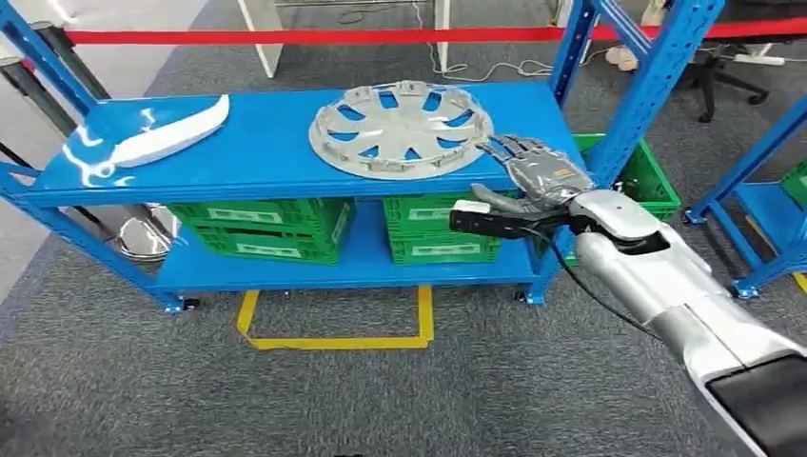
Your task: Take the parts from the cabinet and place them on the table.
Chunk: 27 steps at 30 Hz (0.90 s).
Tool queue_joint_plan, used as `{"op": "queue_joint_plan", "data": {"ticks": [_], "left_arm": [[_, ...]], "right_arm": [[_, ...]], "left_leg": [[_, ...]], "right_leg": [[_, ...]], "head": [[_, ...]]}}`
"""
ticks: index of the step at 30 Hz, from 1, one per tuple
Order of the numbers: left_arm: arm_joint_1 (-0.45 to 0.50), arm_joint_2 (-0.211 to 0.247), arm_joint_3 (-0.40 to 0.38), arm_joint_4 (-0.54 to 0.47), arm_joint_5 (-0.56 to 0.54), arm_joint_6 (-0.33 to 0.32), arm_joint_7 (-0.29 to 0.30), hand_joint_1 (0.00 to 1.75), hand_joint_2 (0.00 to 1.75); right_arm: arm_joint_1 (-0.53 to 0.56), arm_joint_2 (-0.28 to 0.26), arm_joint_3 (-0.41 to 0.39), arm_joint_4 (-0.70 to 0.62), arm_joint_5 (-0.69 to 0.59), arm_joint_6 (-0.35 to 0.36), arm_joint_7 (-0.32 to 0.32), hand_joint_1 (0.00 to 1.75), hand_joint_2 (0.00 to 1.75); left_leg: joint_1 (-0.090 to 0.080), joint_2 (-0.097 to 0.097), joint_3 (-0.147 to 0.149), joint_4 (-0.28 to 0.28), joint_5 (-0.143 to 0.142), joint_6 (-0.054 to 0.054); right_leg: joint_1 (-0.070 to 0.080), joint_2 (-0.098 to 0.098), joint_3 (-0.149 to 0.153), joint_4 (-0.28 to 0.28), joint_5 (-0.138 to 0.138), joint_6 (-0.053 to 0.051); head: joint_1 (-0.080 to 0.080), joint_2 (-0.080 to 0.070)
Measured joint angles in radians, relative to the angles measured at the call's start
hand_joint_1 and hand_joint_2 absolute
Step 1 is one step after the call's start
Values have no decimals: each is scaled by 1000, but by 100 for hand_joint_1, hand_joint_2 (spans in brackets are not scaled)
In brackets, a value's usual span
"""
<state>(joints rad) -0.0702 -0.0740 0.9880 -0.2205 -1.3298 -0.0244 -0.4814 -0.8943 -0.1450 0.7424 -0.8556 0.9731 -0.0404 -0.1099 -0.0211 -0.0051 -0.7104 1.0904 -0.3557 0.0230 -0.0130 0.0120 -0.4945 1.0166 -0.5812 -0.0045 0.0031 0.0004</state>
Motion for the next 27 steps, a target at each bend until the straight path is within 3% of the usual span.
{"op": "queue_joint_plan", "data": {"ticks": [3, 4, 6, 9, 10, 11, 12, 14, 15, 16, 17, 19, 20, 21, 22, 24, 25, 26, 27], "left_arm": [[0, 3, -1, 0, -5, 0, 2, 0, 0], [-3, 3, -2, 0, -5, 0, 2, 0, 0], [-6, 0, -4, 0, -6, 0, 2, 0, 0], [-8, -4, -5, 0, -6, -3, 2, 0, 0], [-7, -4, -6, 0, -8, -3, 3, 0, 0], [-6, -6, -6, 0, -8, -4, 3, 0, 0], [-5, -6, -6, 0, -8, -5, 5, 0, 0], [-6, -5, -7, 0, -10, -7, 6, 0, 0], [-6, -3, -8, 0, -10, -7, 8, 0, 0], [-12, -3, -8, 0, -12, -7, 9, 0, 0], [-12, -2, -8, 0, -14, -7, 13, 0, 0], [-16, -3, -11, 0, -16, -8, 16, 0, 0], [-19, -3, -14, 0, -16, -9, 16, 0, 0], [-22, -7, -16, 1, -17, -10, 16, 0, 0], [-25, -7, -16, 1, -16, -10, 16, 0, 0], [-24, -7, -16, 1, -16, -10, 17, 0, 0], [-22, -8, -16, 1, -16, -10, 17, 0, 0], [-20, -8, -17, 2, -17, -10, 18, 0, 0], [-20, -9, -18, 2, -17, -10, 18, 0, 0]], "right_arm": [[10, 14, 7, 1, -3, 4, -11, 0, 0], [6, 18, 7, -1, -5, 3, -13, 0, 0], [1, 21, 8, -3, -12, 5, -22, 0, 0], [18, 28, 19, -3, -21, 16, -40, 0, 0], [26, 29, 23, -3, -24, 19, -46, 0, 0], [31, 31, 29, -3, -28, 20, -54, 0, 0], [32, 34, 33, -3, -32, 21, -59, 0, 0], [30, 39, 40, -3, -35, 23, -69, 0, 0], [32, 41, 43, -3, -36, 23, -74, 0, 0], [26, 46, 48, -3, -36, 24, -77, 0, 0], [27, 56, 54, -6, -36, 25, -82, 0, 0], [21, 66, 60, -11, -37, 22, -84, 0, 0], [21, 71, 64, -16, -36, 22, -84, 0, 0], [19, 73, 66, -17, -37, 21, -84, 0, 0], [18, 78, 69, -18, -37, 21, -85, 0, 0], [18, 85, 77, -18, -37, 21, -85, 0, 0], [18, 86, 80, -18, -37, 21, -85, 0, 0], [20, 87, 84, -18, -36, 21, -85, 0, 0], [20, 88, 87, -18, -35, 21, -85, 0, 0]], "left_leg": [[-6, 5, 22, -44, -23, 23], [-6, 8, 45, -75, -39, 30], [3, 6, 76, -117, -43, 29], [5, 1, 97, -123, -62, 30], [5, -3, 104, -123, -69, 27], [6, -4, 114, -122, -78, 24], [7, -6, 127, -122, -88, 20], [9, -6, 155, -114, -113, 10], [8, -7, 160, -111, -125, 1], [8, -5, 157, -103, -129, -5], [8, -4, 149, -100, -130, -9], [9, -1, 159, -103, -147, -18], [9, 0, 162, -100, -157, -25], [12, 3, 145, -63, -163, -33], [16, 3, 109, 2, -180, -40], [21, 4, 7, 165, -229, -49], [22, 4, -34, 220, -241, -49], [21, 3, -52, 228, -231, -48], [21, 3, -50, 195, -195, -44]], "right_leg": [[-2, -2, 18, -18, 6, 19], [0, -3, 19, -17, 12, 27], [3, -5, -35, 61, 16, 21], [5, 1, -190, 260, -52, 13], [5, 1, -225, 279, -62, 17], [4, 1, -242, 264, -45, 21], [2, 0, -240, 214, 5, 26], [-9, -4, -199, 44, 160, 40], [-5, -5, -193, 28, 167, 45], [2, -4, -183, -11, 148, 34], [4, -3, -173, 8, 158, 14], [2, 1, -176, 7, 145, 7], [-4, 1, -160, 6, 140, 1], [-4, 3, -153, 5, 135, -2], [-3, 3, -148, 5, 132, -5], [1, 3, -137, 5, 122, -10], [1, 3, -131, 6, 116, -12], [2, 4, -123, 6, 111, -13], [3, 4, -114, 6, 105, -13]], "head": [[-2, 0], [-2, 0], [5, 0], [6, 0], [5, 0], [6, 0], [6, 0], [6, 0], [3, 0], [7, 0], [5, 0], [5, 0], [6, 0], [2, 0], [1, 0], [0, 0], [1, 0], [1, 0], [1, 0]]}}
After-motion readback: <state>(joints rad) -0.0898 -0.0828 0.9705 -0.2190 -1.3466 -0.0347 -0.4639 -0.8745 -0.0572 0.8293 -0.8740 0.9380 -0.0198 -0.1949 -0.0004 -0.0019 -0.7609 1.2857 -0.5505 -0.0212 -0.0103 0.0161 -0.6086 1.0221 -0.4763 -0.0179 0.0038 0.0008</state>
